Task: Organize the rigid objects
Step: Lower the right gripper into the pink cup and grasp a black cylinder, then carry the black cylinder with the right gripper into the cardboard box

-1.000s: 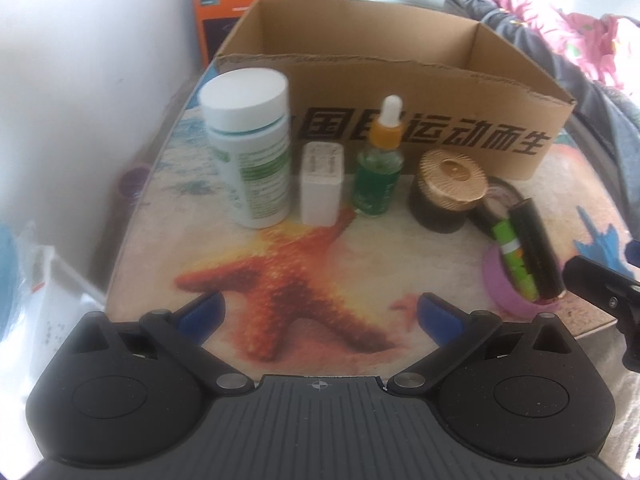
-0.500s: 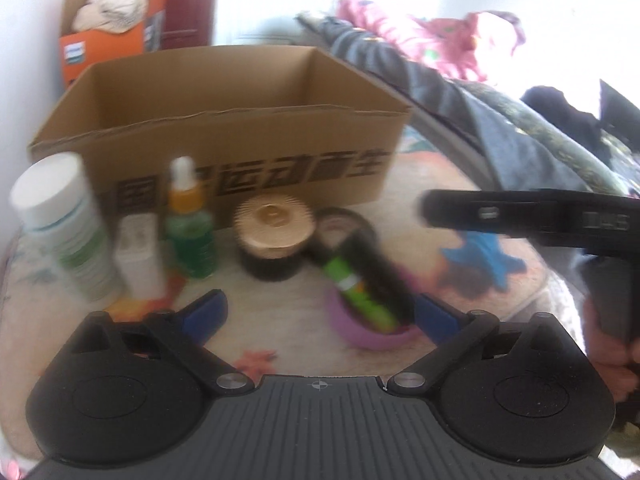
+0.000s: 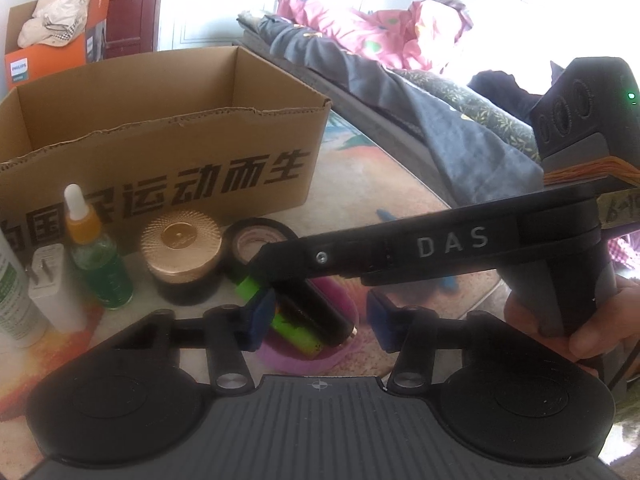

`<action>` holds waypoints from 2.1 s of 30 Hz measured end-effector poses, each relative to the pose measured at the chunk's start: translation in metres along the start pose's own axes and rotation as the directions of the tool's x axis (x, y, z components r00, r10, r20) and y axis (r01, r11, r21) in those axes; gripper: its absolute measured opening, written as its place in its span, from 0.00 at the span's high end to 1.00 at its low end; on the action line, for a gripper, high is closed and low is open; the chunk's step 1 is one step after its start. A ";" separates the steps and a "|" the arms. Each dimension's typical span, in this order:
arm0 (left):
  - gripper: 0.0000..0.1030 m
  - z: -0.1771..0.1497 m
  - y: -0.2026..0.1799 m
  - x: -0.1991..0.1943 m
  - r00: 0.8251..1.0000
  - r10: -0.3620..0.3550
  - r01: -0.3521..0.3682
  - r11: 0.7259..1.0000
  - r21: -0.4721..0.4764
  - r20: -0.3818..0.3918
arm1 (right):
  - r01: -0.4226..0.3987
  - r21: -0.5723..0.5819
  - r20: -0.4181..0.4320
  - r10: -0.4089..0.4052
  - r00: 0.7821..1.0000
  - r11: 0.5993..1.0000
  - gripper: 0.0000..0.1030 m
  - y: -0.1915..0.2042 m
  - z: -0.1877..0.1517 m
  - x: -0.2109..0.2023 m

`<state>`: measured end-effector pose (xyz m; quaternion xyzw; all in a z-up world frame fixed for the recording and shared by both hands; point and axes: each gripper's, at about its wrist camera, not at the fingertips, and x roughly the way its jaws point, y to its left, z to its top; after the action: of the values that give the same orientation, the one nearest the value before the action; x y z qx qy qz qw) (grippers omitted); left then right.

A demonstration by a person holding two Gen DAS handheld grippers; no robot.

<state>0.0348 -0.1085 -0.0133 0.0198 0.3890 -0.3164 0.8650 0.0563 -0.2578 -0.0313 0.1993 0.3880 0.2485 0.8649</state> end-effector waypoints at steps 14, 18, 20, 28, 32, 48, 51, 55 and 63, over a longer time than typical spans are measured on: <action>0.49 0.000 -0.001 0.011 0.999 0.044 -0.043 0.999 0.020 -0.015 | -0.059 0.117 -0.029 0.062 0.998 0.991 0.75 -0.029 -0.002 0.009; 0.54 0.000 0.000 0.012 0.997 0.075 -0.075 0.997 0.009 -0.007 | -0.089 0.163 -0.026 0.095 0.995 0.983 0.79 -0.035 -0.005 0.009; 0.61 -0.001 0.000 0.011 0.996 0.092 -0.092 0.996 0.011 -0.002 | -0.094 0.173 -0.014 0.098 0.995 0.980 0.79 -0.035 -0.009 0.007; 0.78 -0.001 0.002 0.000 0.993 0.112 -0.113 0.994 0.006 0.045 | -0.092 0.163 0.028 0.089 0.996 0.982 0.79 -0.025 -0.010 -0.002; 0.78 0.001 0.000 -0.011 0.989 0.117 -0.119 0.993 0.009 0.086 | -0.088 0.130 0.051 0.082 0.995 0.988 0.79 -0.012 -0.005 -0.008; 0.78 0.092 0.039 -0.079 0.927 0.243 -0.237 0.970 -0.056 0.284 | -0.163 -0.146 0.115 0.180 0.977 0.976 0.79 0.085 0.118 0.000; 0.78 0.118 0.070 -0.069 0.932 0.273 -0.260 0.962 -0.085 0.239 | -0.187 -0.134 0.055 0.195 0.979 0.973 0.79 0.090 0.156 0.034; 0.78 0.141 0.118 -0.033 0.954 0.278 -0.264 0.957 -0.125 0.116 | -0.190 -0.044 -0.065 0.187 0.980 0.981 0.79 0.077 0.197 0.096; 0.78 0.152 0.202 0.050 0.955 0.236 -0.275 0.933 -0.231 -0.182 | -0.107 0.167 -0.303 0.155 0.940 0.980 0.79 0.021 0.222 0.227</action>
<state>0.2738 -0.0166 0.0156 -0.0167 0.4850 -0.1463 0.8620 0.3525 -0.1423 -0.0124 0.2463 0.5241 0.3046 0.7562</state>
